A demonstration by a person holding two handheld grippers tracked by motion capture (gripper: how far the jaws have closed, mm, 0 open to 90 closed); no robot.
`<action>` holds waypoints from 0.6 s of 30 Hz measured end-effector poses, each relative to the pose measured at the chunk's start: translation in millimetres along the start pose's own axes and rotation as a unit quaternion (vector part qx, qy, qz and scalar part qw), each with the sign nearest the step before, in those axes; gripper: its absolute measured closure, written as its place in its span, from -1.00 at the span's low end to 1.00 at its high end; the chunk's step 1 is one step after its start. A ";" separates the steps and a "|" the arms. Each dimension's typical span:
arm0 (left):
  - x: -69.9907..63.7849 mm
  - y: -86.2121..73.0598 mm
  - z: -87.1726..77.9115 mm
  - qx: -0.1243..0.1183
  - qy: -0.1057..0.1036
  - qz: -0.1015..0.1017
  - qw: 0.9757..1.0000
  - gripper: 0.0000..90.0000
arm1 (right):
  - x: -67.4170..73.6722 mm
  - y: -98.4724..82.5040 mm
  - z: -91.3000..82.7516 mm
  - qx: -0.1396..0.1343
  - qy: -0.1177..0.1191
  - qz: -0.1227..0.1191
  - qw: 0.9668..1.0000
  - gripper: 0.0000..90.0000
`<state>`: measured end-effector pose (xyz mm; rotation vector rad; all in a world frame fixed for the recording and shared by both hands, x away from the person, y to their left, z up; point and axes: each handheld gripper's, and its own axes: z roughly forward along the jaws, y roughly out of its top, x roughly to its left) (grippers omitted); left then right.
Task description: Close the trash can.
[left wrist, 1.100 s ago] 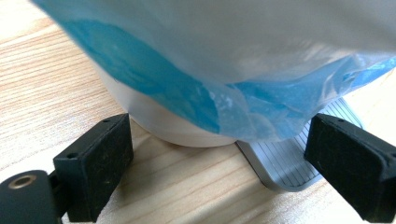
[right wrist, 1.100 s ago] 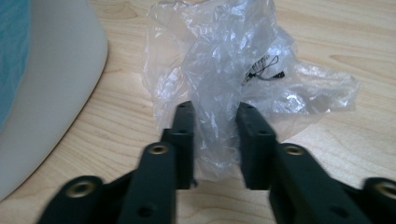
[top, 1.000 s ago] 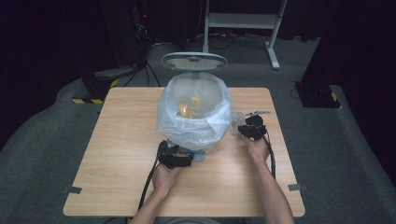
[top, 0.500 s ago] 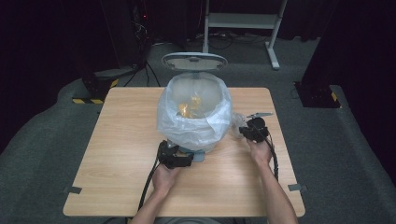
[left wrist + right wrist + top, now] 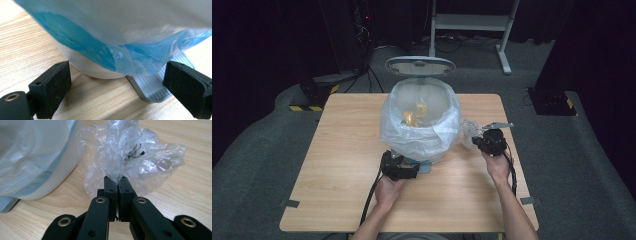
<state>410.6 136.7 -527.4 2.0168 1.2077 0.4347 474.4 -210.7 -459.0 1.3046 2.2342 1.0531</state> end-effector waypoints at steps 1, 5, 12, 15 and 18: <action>0.0 0.0 0.0 0.000 0.000 0.000 1.000 -0.82 | 0.9 -0.3 -1.7 0.000 0.000 -0.002 1.000 0.95; 0.1 0.0 0.0 0.000 0.000 0.000 1.000 -0.82 | 3.5 -1.2 -7.1 -0.001 0.002 -0.009 1.000 0.96; -0.1 0.0 -0.1 0.000 0.000 0.000 1.000 -0.82 | 6.0 -2.9 -19.6 -0.007 0.009 -0.012 1.000 0.96; -0.1 0.0 0.0 0.000 0.000 0.000 1.000 -0.82 | 6.1 -3.0 -23.8 -0.006 0.010 -0.012 1.000 0.96; 0.0 0.0 0.0 0.000 0.000 0.000 1.000 -0.82 | 6.1 -3.3 -28.3 -0.009 0.011 -0.013 1.000 0.96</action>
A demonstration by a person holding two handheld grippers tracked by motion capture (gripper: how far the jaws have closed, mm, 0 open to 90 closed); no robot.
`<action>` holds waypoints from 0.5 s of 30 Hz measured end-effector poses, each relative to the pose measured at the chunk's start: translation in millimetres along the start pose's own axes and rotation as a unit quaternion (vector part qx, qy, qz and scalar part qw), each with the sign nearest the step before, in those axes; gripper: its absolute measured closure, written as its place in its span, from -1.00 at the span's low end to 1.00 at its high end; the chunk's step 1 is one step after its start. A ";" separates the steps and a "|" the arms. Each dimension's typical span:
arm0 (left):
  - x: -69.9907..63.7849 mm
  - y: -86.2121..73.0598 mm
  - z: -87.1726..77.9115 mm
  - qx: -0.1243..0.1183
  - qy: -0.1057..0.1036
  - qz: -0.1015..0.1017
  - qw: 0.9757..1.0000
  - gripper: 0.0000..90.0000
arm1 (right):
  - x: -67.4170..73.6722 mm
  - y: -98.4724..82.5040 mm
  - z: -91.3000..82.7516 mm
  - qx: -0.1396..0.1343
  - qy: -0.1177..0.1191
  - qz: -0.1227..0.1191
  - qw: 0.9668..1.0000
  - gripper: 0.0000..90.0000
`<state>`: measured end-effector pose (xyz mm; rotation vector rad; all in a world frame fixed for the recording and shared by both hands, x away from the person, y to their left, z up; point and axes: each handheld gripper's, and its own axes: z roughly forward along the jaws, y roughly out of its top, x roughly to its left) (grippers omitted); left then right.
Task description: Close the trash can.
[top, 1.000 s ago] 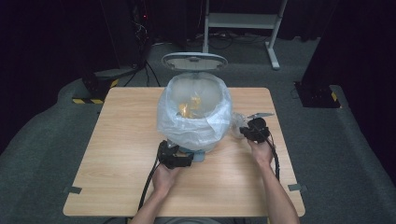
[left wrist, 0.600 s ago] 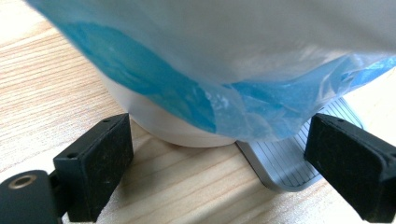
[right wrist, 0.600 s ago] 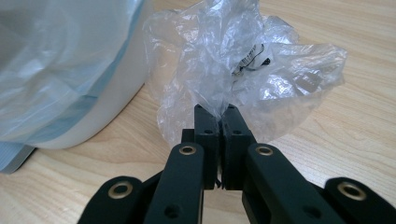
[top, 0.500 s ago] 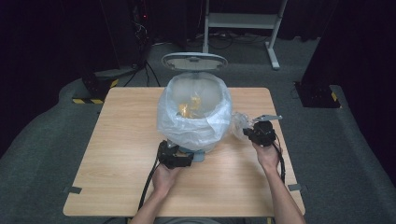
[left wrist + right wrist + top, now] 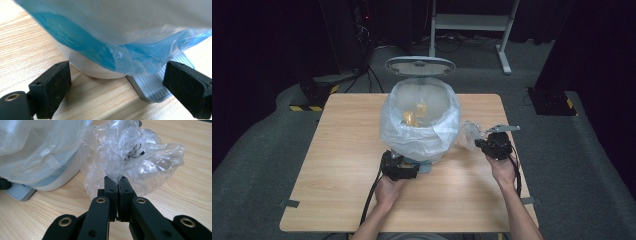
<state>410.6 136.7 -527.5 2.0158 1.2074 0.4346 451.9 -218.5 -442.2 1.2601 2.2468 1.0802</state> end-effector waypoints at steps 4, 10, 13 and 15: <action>0.1 0.0 0.0 0.001 0.000 0.000 1.000 -0.82 | 0.3 -1.7 -6.5 -0.006 0.000 0.000 1.000 0.96; -0.7 -0.1 0.8 -0.005 0.000 -0.008 1.000 -0.82 | -0.2 -3.6 -20.9 -0.011 -0.003 -0.001 1.000 0.96; 0.3 0.0 0.0 0.001 -0.001 0.000 1.000 -0.82 | 0.2 -5.3 -25.9 -0.013 -0.003 -0.001 1.000 0.96; -0.7 -0.1 0.8 -0.005 0.000 -0.008 1.000 -0.82 | -0.1 -6.3 -27.9 -0.014 -0.002 -0.003 1.000 0.96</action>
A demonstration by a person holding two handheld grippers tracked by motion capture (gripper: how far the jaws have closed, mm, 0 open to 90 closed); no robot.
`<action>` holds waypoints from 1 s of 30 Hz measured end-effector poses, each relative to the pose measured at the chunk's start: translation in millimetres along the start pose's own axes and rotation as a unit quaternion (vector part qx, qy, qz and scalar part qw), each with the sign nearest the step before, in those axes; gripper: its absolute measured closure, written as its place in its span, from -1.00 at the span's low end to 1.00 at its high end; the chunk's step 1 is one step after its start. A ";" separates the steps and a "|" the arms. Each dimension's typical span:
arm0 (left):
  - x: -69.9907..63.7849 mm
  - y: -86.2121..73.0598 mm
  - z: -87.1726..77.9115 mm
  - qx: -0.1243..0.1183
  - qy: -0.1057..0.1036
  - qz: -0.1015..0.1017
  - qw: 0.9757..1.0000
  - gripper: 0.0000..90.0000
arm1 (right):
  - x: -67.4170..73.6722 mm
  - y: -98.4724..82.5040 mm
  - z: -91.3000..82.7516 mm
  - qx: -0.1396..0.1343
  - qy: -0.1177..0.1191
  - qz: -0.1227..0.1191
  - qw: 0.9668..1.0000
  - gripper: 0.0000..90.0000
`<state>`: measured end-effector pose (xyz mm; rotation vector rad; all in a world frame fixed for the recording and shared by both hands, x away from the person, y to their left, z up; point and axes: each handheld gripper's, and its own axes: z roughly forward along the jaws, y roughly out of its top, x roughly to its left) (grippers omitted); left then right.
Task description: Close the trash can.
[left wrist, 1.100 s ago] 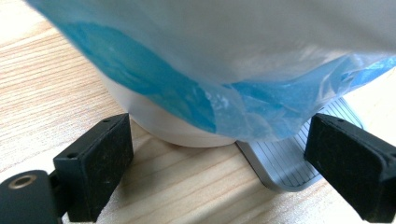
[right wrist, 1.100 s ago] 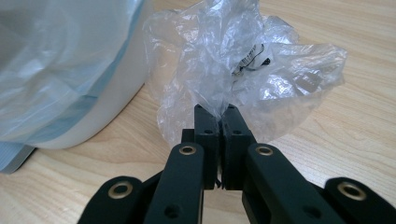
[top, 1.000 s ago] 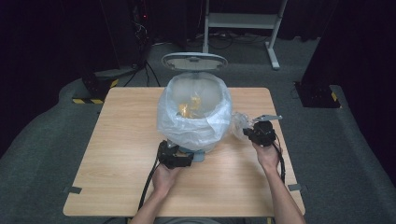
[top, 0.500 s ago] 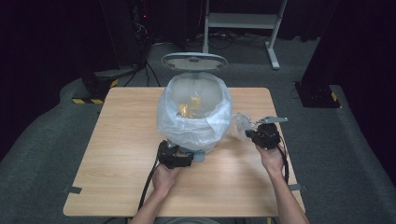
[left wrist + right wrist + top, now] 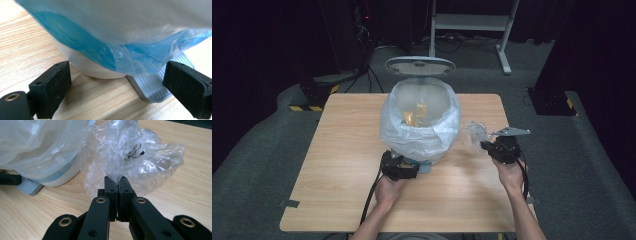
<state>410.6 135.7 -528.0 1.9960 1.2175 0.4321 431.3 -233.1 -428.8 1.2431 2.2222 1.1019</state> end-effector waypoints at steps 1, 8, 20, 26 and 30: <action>0.0 0.0 0.0 0.000 0.000 0.000 1.000 -0.82 | -0.1 -0.5 -0.9 0.000 0.001 0.002 1.000 0.96; 0.2 0.0 0.1 0.000 -0.001 -0.001 1.000 -0.82 | -0.1 -1.6 -10.9 -0.013 -0.001 0.007 1.000 0.96; 0.4 0.0 0.3 0.000 -0.002 -0.003 1.000 -0.82 | 1.4 -1.1 -22.8 -0.023 0.010 0.012 1.000 0.97; 0.5 0.0 0.3 0.000 -0.003 -0.003 1.000 -0.82 | 2.9 0.8 -28.2 -0.027 0.012 0.013 0.999 0.97; 0.6 0.0 0.3 0.000 -0.003 -0.003 1.000 -0.82 | 3.8 2.0 -32.6 -0.034 0.018 0.013 0.999 0.97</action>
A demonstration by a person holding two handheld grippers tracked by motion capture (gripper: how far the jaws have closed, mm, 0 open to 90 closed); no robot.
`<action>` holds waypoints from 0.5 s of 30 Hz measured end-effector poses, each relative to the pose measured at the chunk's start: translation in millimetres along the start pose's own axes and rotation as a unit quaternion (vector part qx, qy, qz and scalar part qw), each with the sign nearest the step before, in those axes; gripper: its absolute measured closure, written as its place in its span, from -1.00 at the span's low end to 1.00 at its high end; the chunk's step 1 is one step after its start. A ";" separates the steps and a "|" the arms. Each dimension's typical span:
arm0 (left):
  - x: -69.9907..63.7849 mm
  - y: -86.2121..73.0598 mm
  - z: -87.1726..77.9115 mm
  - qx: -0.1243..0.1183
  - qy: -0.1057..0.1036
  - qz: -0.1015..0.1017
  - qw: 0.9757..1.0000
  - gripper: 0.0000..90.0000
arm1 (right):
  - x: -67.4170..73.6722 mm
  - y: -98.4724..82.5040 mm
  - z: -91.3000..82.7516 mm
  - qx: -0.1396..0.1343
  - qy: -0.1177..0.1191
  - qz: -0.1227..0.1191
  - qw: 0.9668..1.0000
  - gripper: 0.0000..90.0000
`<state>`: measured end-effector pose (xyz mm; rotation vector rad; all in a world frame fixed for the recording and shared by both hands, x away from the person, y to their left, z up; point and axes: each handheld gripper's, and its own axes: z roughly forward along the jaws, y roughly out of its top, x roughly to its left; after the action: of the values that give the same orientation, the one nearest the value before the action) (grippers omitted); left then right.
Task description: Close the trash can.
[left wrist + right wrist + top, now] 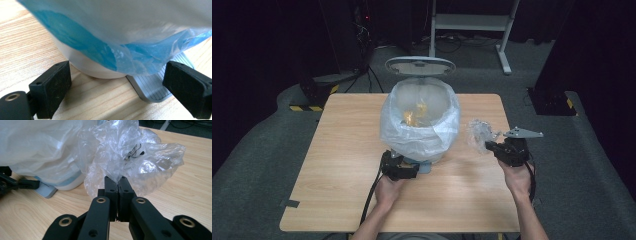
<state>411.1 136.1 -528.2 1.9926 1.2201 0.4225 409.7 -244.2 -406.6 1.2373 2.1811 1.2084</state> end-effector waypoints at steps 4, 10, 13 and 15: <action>0.1 0.0 0.0 0.000 -0.001 0.000 1.000 -0.82 | 1.0 1.5 -3.9 -0.005 0.006 0.002 1.000 0.97; 0.3 0.0 0.1 0.001 -0.002 -0.001 1.000 -0.81 | 2.4 3.4 -8.7 -0.007 0.010 0.002 1.000 0.97; 0.7 0.2 0.0 0.002 -0.001 0.000 1.000 -0.81 | 2.8 5.2 -12.6 -0.013 0.014 0.003 1.000 0.97; 0.7 0.1 0.2 0.002 -0.004 -0.002 1.000 -0.81 | 3.0 7.2 -16.0 -0.017 0.015 0.003 1.000 0.97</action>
<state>411.6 136.6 -528.4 1.9927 1.2217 0.4106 401.5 -247.9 -391.2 1.2195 2.1701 1.2705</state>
